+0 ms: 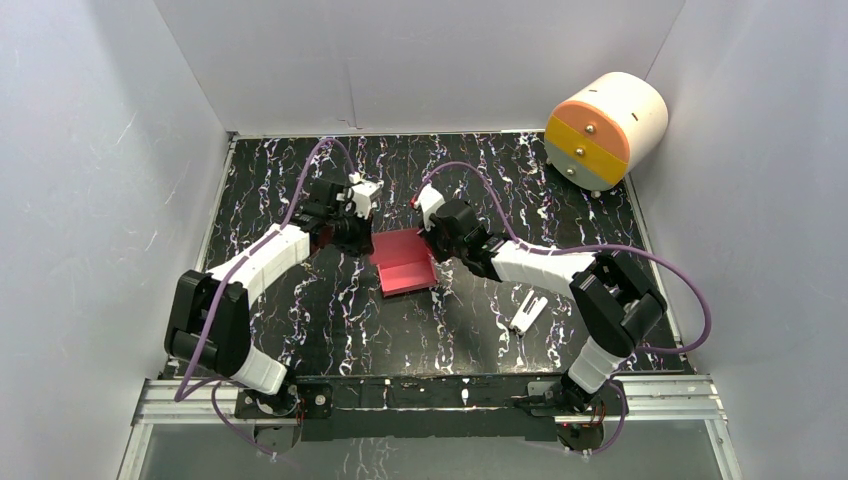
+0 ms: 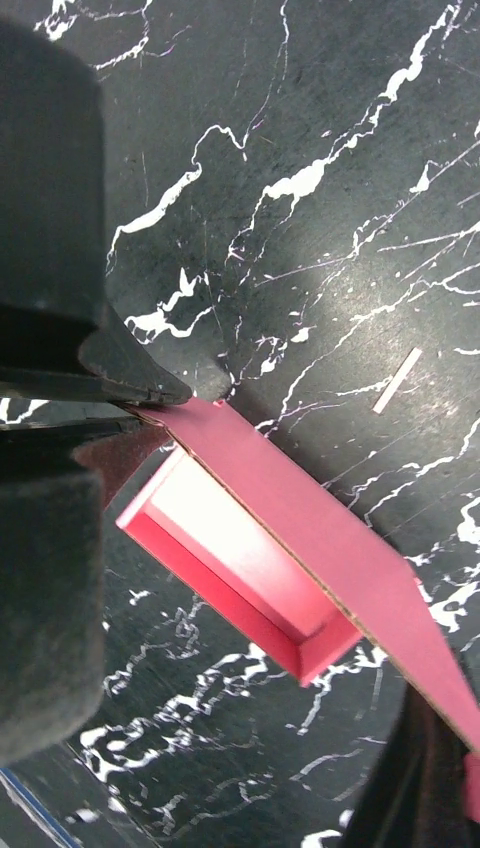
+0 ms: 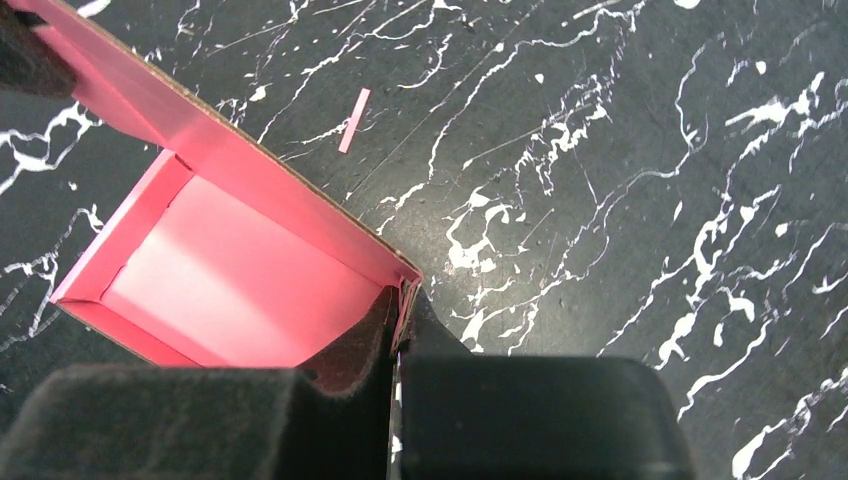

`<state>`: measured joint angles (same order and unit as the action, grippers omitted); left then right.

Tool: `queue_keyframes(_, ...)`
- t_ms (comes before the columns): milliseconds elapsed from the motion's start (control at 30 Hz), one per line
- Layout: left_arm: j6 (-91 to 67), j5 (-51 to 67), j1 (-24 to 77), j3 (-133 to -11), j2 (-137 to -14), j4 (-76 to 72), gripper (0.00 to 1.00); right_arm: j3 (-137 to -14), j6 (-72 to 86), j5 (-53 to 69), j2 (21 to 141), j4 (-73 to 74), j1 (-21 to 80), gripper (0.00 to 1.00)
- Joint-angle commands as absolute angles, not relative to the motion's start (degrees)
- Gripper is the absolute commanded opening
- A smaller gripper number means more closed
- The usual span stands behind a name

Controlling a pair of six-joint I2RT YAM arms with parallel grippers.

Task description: Fold the paper box

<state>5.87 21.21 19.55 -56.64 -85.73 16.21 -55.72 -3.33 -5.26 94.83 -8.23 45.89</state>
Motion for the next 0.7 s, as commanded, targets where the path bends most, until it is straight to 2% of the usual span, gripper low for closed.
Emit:
queue_keyframes(0,-7.26,14.00,21.69,-59.46,-84.91,13.14,0.00,-56.93,4.94,-12.09,92.06,-6.06,46.30,0.00)
queue_keyframes(400,-29.51,-0.11,27.70,-61.44,-86.40,7.36,0.00,-60.52,18.79,-24.88,94.44,-2.97,50.14,0.00)
queue_keyframes(667,-36.77,-4.91,29.72,-59.05,-87.56,0.51,0.00,-64.64,26.94,-31.13,98.61,-0.62,51.40,0.00)
